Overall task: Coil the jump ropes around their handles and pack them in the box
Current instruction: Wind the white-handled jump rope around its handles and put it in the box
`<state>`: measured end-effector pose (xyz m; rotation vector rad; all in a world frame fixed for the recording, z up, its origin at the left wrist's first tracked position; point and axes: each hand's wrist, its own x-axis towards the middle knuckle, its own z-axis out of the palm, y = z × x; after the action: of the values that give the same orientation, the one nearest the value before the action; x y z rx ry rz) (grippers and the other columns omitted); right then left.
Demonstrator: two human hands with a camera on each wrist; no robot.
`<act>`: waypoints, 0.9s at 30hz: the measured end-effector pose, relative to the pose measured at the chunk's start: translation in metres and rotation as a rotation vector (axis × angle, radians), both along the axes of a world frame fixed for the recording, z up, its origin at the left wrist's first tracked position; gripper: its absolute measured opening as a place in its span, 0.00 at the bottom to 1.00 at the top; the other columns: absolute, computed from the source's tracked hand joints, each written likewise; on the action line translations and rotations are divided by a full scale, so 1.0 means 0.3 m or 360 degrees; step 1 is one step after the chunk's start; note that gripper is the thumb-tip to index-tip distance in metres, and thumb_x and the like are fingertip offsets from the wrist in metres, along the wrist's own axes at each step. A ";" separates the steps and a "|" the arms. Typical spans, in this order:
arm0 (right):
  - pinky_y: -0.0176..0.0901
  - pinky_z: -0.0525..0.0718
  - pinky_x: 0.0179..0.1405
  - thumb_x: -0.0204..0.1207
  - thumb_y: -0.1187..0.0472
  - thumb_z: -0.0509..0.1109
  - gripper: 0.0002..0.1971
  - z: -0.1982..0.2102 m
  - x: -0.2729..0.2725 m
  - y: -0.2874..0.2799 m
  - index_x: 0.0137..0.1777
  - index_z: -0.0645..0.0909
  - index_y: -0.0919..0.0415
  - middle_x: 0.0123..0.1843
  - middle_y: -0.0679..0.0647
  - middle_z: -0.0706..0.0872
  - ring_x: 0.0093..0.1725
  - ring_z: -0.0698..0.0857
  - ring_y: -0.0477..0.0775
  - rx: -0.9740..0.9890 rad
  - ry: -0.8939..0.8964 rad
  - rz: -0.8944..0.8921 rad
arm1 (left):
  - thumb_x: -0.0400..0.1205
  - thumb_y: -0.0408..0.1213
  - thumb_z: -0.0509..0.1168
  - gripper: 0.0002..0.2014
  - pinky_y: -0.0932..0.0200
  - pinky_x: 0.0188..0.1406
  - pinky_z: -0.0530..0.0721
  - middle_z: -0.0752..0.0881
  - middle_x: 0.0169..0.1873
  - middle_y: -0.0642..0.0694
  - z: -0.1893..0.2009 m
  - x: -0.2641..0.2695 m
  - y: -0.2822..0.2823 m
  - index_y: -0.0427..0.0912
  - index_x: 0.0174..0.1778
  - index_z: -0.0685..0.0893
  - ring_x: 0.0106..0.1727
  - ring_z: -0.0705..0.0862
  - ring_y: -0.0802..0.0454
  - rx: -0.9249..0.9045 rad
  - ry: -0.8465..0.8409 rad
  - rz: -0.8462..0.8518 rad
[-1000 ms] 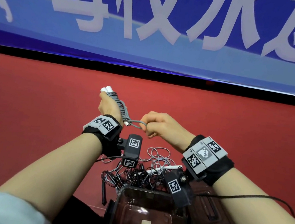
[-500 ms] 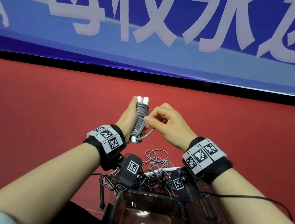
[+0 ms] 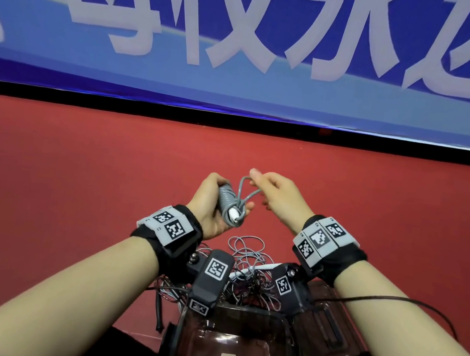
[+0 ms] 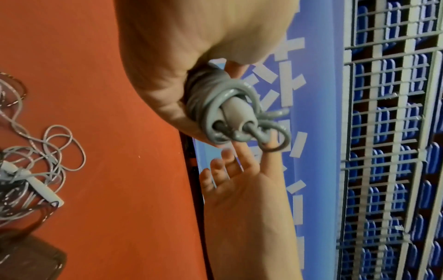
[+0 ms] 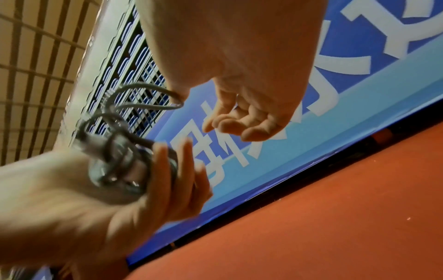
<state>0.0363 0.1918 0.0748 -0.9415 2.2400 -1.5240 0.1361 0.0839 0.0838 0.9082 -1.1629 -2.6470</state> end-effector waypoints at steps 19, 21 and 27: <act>0.39 0.87 0.27 0.84 0.46 0.61 0.21 0.017 0.109 -0.013 0.47 0.80 0.66 0.42 0.60 0.88 0.30 0.89 0.50 0.0401 -0.0891 0.0145 | 0.84 0.35 0.64 0.23 0.42 0.53 0.87 0.75 0.45 0.42 -0.083 -0.052 -0.101 0.41 0.68 0.58 0.39 0.79 0.49 -0.0610 -0.0135 0.0882; 0.40 0.89 0.33 0.83 0.46 0.63 0.20 0.009 0.106 -0.018 0.54 0.79 0.65 0.50 0.61 0.88 0.37 0.89 0.52 0.0382 -0.0971 0.0133 | 0.83 0.36 0.66 0.26 0.42 0.52 0.87 0.76 0.46 0.43 -0.090 -0.053 -0.105 0.41 0.70 0.58 0.41 0.79 0.49 -0.0730 -0.0081 0.0824; 0.41 0.88 0.39 0.82 0.52 0.68 0.21 -0.022 0.093 -0.039 0.66 0.78 0.70 0.50 0.59 0.85 0.39 0.87 0.50 0.0480 -0.0842 0.0133 | 0.80 0.38 0.73 0.27 0.51 0.40 0.85 0.79 0.45 0.43 -0.091 -0.047 -0.115 0.36 0.69 0.68 0.39 0.81 0.52 -0.0836 0.0056 0.0686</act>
<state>0.0642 0.1799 0.0683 -0.4665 1.9382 -1.1781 0.1220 0.0493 0.0564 0.8773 -1.3708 -1.8834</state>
